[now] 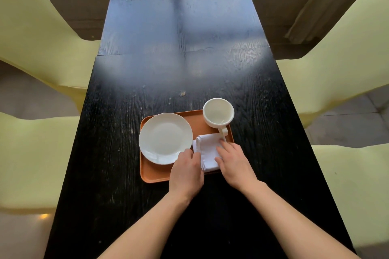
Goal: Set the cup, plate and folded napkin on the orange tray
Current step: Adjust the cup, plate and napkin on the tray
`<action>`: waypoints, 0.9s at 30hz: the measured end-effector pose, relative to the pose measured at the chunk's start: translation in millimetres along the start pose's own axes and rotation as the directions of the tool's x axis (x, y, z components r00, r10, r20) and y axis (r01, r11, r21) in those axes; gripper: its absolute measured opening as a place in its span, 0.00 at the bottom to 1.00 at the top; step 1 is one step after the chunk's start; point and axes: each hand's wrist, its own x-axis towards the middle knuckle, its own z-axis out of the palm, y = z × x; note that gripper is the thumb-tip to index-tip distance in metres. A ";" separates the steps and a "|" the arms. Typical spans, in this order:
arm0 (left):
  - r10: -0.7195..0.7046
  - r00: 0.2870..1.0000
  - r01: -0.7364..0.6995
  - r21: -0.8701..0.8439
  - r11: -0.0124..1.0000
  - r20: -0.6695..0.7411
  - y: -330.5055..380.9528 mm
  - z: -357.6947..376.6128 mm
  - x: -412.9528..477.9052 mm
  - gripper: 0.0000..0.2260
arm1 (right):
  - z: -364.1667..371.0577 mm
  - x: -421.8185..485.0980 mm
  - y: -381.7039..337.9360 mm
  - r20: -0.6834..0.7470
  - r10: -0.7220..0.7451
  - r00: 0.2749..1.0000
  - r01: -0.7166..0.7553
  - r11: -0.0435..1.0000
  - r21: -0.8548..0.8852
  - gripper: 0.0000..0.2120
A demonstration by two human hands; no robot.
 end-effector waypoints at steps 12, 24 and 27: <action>0.183 0.955 -0.232 0.201 0.952 0.234 0.7 4.2 25.7 0.27 | 8.3 -38.3 19.7 -0.077 -0.046 0.996 0.047 0.999 0.010 0.16; 0.173 0.975 -0.210 0.317 0.925 0.142 -8.3 7.5 17.9 0.21 | 6.8 -50.8 25.9 -0.197 -0.039 0.980 0.065 0.990 0.124 0.14; 0.162 0.975 -0.207 0.349 0.914 0.153 -11.5 11.4 16.9 0.23 | 9.2 -53.8 26.4 -0.190 -0.039 0.981 0.062 0.992 0.112 0.14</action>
